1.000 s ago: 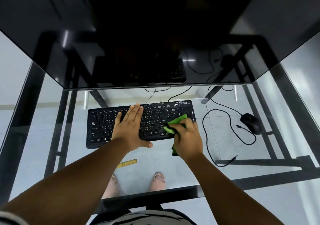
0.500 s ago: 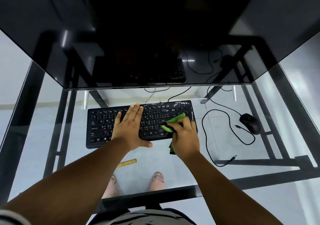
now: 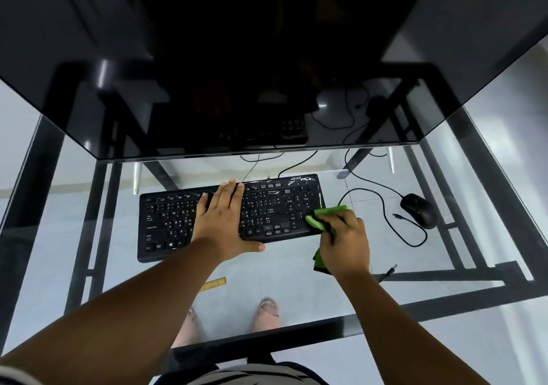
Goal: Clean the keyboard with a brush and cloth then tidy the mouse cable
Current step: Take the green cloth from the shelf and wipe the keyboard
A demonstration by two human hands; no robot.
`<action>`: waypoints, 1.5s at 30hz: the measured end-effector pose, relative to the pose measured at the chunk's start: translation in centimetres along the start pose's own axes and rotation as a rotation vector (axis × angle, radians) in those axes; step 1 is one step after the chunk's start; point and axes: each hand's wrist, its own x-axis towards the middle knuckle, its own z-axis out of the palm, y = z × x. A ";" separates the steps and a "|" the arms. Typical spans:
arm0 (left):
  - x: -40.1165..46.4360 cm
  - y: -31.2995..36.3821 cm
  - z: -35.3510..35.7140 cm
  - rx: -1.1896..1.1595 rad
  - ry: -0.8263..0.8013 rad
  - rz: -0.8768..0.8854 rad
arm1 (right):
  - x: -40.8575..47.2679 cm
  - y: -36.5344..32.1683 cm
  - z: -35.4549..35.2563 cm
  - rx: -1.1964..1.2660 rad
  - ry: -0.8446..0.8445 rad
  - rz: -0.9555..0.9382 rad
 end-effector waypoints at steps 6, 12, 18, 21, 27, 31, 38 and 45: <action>0.7 0.6 0.1 0.037 -0.042 -0.023 | 2.9 -0.3 0.2 -0.050 -0.045 0.001; 0.8 0.6 0.0 0.035 -0.031 -0.028 | 5.8 -1.1 0.5 -0.114 -0.109 -0.025; 0.8 0.6 0.1 0.037 -0.027 -0.024 | 3.2 -0.3 -0.6 -0.140 -0.099 -0.033; 0.8 0.5 0.1 0.035 -0.029 -0.023 | 1.1 0.5 -1.2 -0.135 -0.063 -0.044; 0.7 0.5 0.0 0.038 -0.019 -0.012 | 0.0 1.8 -1.5 -0.065 -0.020 -0.036; 0.7 0.5 0.0 0.038 -0.028 -0.001 | 3.1 0.7 -1.3 0.157 0.102 0.053; 0.6 -1.2 -0.5 0.078 -0.075 0.037 | 8.2 -2.3 1.9 -0.075 -0.119 -0.008; 0.6 -1.7 -0.7 0.072 -0.102 -0.008 | 7.2 -3.5 2.2 -0.083 -0.169 -0.252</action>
